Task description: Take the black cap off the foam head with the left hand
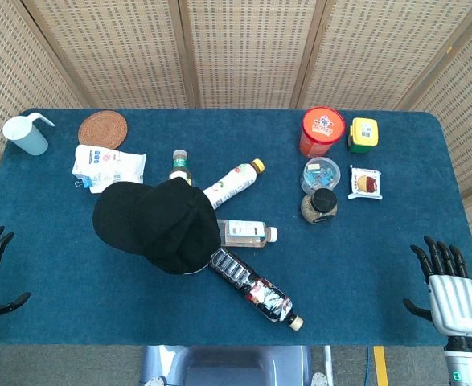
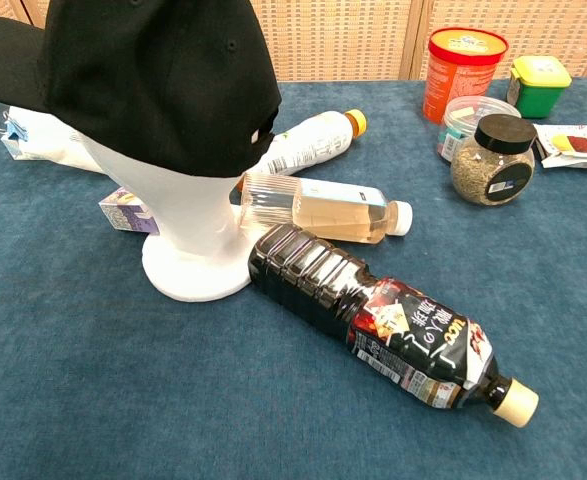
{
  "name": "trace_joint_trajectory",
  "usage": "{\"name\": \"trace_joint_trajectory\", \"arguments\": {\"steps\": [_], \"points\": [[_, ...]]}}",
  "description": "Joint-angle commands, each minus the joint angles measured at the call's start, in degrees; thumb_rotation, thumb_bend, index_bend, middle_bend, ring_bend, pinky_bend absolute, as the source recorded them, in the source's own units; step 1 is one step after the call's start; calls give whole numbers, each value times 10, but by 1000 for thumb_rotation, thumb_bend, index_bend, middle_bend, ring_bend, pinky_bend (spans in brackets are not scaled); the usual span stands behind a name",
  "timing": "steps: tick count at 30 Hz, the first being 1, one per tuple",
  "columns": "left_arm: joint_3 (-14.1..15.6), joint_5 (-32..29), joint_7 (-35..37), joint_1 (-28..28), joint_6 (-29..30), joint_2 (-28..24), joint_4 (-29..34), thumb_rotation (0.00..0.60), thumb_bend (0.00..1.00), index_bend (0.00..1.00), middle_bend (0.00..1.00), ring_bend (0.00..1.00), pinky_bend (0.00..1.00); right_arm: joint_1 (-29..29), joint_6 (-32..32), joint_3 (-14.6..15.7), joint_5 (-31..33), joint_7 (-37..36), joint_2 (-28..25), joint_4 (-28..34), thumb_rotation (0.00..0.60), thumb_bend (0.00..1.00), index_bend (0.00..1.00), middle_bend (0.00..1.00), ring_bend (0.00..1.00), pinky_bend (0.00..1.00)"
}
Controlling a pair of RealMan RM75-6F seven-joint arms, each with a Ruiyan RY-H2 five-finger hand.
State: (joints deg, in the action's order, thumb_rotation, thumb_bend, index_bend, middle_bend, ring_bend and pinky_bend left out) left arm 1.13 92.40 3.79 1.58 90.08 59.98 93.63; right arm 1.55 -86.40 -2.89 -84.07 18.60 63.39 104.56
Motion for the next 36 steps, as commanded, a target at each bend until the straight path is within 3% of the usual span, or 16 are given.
{"name": "trace_joint_trajectory", "arguments": {"steps": [1, 11, 15, 22, 27, 36], "points": [[0, 0, 0, 0, 0, 0, 0, 600, 100, 0, 0, 0, 0, -1, -1, 1, -3, -2, -1, 1, 600, 50, 143, 61, 0, 0], [-11, 13, 37, 13, 3, 3, -21, 600, 107, 0, 0, 0, 0, 0, -1, 0, -4, -9, -2, 2, 600, 49, 143, 67, 0, 0], [-36, 30, 170, 59, -9, 22, -119, 600, 117, 0, 0, 0, 0, 2, 8, -1, 9, -8, -2, 0, 600, 49, 143, 69, 0, 0], [-54, 69, 300, 111, 14, 57, -242, 600, 124, 0, 0, 0, 0, 0, 1, -3, 6, -20, -6, 1, 600, 49, 143, 73, 0, 0], [-64, 92, 325, 170, -11, 61, -275, 600, 162, 0, 0, 0, 0, 0, 5, 3, 0, -20, -4, 3, 600, 49, 143, 76, 0, 0], [-69, 78, 272, 236, -91, 72, -247, 600, 254, 0, 0, 0, 0, 3, 11, -1, 11, -20, -2, 0, 600, 50, 143, 79, 0, 0]]}}
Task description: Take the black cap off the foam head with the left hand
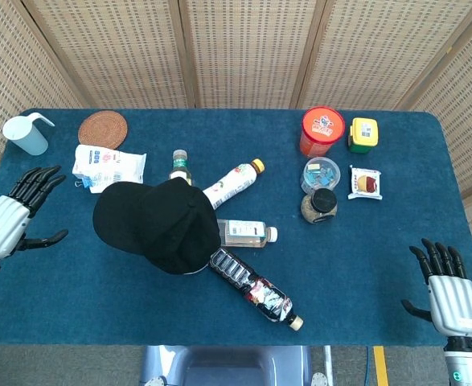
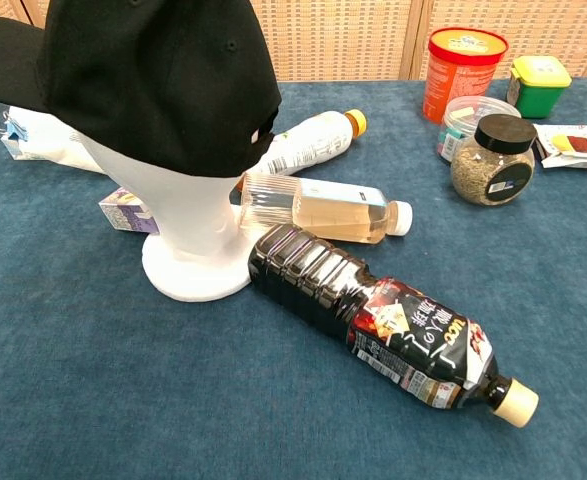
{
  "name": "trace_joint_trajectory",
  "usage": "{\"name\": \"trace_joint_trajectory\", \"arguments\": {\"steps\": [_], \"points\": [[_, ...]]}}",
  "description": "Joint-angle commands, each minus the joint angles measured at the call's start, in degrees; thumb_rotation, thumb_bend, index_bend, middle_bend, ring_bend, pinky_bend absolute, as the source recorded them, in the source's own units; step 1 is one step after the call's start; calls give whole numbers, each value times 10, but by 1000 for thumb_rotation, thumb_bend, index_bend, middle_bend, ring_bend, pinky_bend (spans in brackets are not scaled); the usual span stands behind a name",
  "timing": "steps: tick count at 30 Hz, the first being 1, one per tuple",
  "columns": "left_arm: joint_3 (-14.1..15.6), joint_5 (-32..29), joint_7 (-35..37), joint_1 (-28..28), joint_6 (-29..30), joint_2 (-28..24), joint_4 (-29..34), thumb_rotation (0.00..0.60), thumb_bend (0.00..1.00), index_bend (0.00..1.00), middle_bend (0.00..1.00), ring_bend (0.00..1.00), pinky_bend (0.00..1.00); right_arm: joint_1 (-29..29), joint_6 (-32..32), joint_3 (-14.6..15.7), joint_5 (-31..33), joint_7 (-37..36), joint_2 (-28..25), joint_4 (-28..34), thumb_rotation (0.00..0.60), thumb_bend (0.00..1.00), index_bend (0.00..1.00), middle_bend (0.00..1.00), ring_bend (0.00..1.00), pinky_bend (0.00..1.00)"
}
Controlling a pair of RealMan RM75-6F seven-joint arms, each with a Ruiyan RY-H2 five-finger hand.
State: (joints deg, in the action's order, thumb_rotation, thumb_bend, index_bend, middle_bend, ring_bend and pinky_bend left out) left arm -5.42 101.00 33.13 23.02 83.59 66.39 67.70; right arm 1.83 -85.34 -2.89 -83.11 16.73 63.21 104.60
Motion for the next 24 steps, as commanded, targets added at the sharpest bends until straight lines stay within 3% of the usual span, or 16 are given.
{"name": "trace_joint_trajectory", "arguments": {"steps": [1, 7, 14, 20, 24], "points": [[-6, -11, -26, 27, -30, 11, 14, 600, 271, 0, 0, 0, 0, 1, 1, -1, 2, -1, 0, -1, 600, 50, 143, 80, 0, 0], [-20, -35, -62, 55, -60, 27, 20, 600, 346, 3, 0, 0, 0, 2, 5, -2, 6, -5, -1, -2, 600, 49, 143, 81, 0, 0], [-22, -53, -108, 78, -98, 30, 37, 600, 351, 29, 0, 0, 40, 3, 7, -2, 9, -9, -4, 0, 600, 51, 143, 83, 0, 0], [-32, -73, -141, 100, -120, 41, 60, 600, 351, 176, 19, 0, 92, 3, 6, 0, 6, -11, -5, 1, 600, 49, 143, 86, 0, 0], [-37, -86, -176, 112, -135, 46, 75, 600, 351, 249, 101, 27, 149, 1, 1, 0, 0, -16, -6, 1, 600, 51, 143, 90, 0, 0]]}}
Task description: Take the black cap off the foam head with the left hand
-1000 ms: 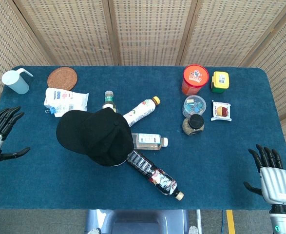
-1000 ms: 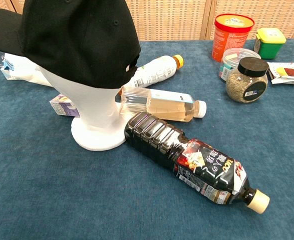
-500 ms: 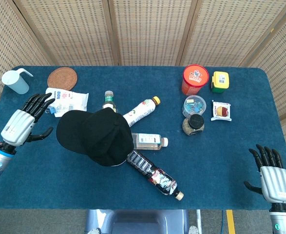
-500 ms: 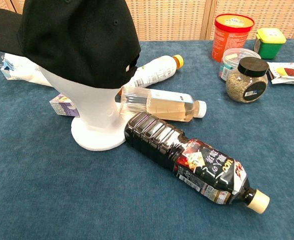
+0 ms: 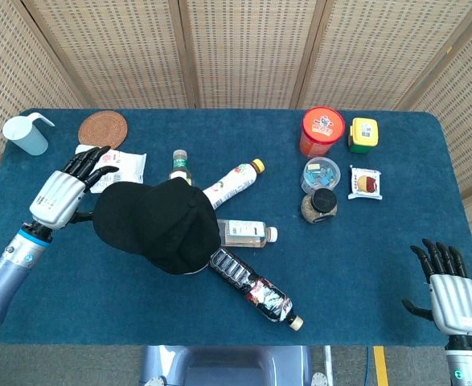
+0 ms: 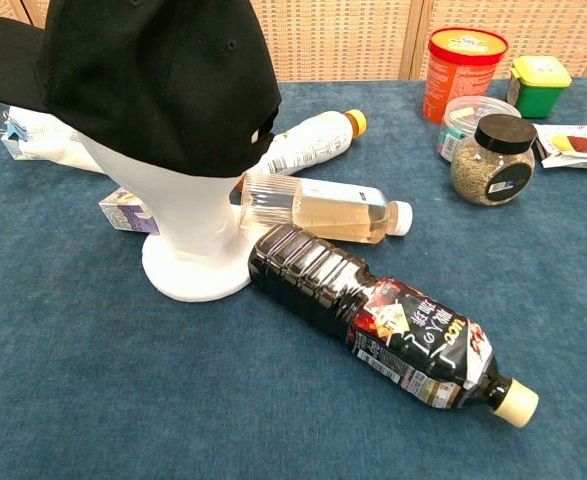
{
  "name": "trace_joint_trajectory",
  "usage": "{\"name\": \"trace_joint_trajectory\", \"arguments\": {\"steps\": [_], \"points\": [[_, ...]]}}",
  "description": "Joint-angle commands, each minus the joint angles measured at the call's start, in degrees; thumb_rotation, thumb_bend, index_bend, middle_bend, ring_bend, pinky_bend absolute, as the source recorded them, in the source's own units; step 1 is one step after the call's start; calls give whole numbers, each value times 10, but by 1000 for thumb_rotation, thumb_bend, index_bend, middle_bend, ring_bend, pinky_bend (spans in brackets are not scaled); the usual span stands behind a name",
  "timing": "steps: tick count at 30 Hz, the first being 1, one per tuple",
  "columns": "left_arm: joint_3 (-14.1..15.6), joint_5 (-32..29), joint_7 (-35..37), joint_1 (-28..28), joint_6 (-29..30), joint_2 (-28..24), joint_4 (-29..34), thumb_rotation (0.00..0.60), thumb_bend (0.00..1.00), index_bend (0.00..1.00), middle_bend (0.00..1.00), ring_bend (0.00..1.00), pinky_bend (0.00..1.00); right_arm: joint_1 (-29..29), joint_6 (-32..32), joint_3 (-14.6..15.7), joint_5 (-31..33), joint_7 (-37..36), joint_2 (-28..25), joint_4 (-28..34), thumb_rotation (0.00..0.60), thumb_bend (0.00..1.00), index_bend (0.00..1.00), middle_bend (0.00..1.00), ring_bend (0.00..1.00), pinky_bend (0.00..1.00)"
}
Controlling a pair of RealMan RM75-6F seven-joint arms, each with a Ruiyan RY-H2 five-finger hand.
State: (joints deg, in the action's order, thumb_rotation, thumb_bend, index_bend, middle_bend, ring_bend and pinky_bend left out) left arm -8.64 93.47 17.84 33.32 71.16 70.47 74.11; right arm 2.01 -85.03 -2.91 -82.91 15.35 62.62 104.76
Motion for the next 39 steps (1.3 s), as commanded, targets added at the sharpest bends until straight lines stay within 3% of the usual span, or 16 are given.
{"name": "trace_joint_trajectory", "arguments": {"steps": [1, 5, 11, 18, 28, 39], "points": [[-6, -15, -33, 12, -13, 8, 13, 600, 351, 266, 122, 45, 167, -1, -2, 0, -2, -3, -1, 0, 600, 50, 143, 90, 0, 0], [-8, -29, -51, 19, -27, 13, 22, 600, 347, 324, 168, 79, 226, -1, 0, 2, -2, -6, -3, 1, 600, 51, 143, 92, 0, 0], [-9, -33, -55, 25, -18, 28, 12, 600, 351, 481, 322, 229, 379, -2, -2, 2, -5, -11, -6, 4, 600, 50, 144, 100, 0, 0], [-11, -22, -53, 28, 11, 46, -13, 600, 433, 627, 462, 349, 478, -3, -1, 6, -11, -20, -12, 8, 600, 50, 144, 106, 0, 0], [-14, -22, -53, 26, 46, 66, -40, 600, 465, 666, 500, 382, 534, -2, 2, 7, -11, -20, -11, 7, 600, 51, 144, 108, 0, 0], [-27, -1, -14, 23, 135, 111, -87, 600, 465, 715, 546, 410, 568, -2, 4, 9, -11, -17, -11, 9, 600, 50, 144, 111, 0, 0]]}}
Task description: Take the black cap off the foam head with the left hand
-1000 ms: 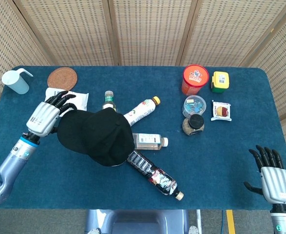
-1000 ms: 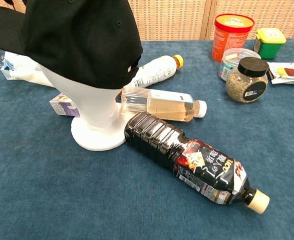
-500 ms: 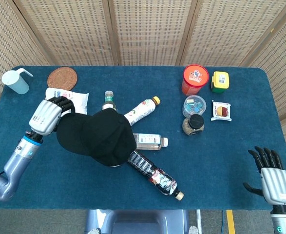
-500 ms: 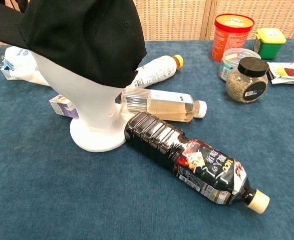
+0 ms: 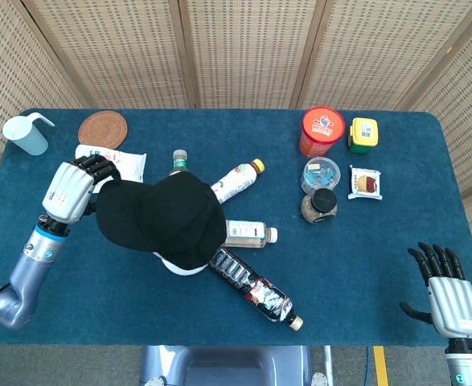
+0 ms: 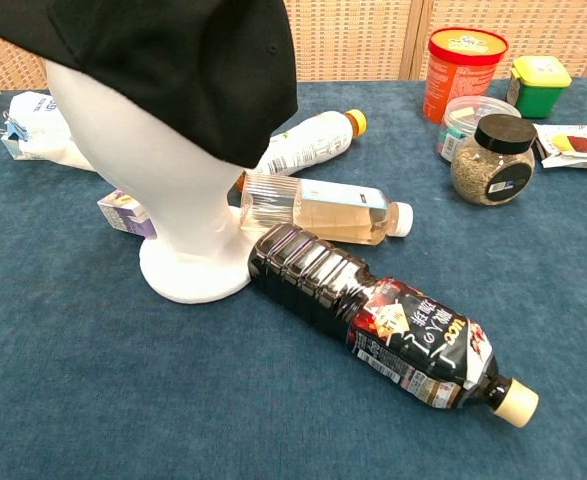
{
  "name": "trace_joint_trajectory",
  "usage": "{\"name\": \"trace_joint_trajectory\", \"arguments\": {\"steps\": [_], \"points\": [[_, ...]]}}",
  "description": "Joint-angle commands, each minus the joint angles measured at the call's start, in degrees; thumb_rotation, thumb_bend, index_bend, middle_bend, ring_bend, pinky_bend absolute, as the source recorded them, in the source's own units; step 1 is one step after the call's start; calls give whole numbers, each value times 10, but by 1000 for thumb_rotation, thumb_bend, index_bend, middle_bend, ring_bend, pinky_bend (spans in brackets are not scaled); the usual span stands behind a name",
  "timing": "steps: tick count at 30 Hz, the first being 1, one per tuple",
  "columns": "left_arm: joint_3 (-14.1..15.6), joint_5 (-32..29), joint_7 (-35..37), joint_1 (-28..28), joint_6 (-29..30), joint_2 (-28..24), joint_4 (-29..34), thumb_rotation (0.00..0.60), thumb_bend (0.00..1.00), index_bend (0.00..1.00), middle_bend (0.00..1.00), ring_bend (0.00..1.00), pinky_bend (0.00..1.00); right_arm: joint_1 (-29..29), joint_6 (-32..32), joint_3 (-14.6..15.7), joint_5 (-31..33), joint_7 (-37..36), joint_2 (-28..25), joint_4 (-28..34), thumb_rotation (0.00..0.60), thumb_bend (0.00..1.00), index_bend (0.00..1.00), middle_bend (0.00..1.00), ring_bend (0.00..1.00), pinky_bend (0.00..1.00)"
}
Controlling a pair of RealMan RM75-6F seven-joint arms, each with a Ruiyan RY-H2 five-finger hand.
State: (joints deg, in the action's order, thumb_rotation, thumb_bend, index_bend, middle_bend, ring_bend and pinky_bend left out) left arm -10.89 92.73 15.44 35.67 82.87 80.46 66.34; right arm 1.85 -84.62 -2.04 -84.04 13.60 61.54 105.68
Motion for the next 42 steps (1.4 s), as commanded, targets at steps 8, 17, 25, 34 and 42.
{"name": "trace_joint_trajectory", "arguments": {"steps": [8, 17, 25, 34, 42], "points": [[-10, 7, 10, 5, 36, 20, 2, 600, 457, 715, 545, 410, 568, 0, 1, 1, 0, 2, 0, 1, 600, 51, 144, 112, 0, 0], [-29, 2, -10, 17, 43, 13, 48, 600, 456, 715, 545, 410, 568, 1, 4, 2, 1, 2, 0, 1, 600, 51, 144, 112, 0, 0], [-50, -11, -36, 28, 40, 2, 79, 600, 457, 715, 545, 410, 568, 1, 6, 3, 2, 1, 0, 0, 600, 50, 144, 113, 0, 0], [-83, -34, -27, 28, 57, -17, 97, 600, 457, 714, 546, 411, 568, 3, 9, 4, 2, 0, 0, 0, 600, 50, 144, 114, 0, 0], [-89, -59, 29, -1, 76, -38, 44, 600, 457, 715, 546, 411, 568, 1, 6, 4, 1, -1, -2, 2, 600, 49, 145, 117, 0, 0]]}}
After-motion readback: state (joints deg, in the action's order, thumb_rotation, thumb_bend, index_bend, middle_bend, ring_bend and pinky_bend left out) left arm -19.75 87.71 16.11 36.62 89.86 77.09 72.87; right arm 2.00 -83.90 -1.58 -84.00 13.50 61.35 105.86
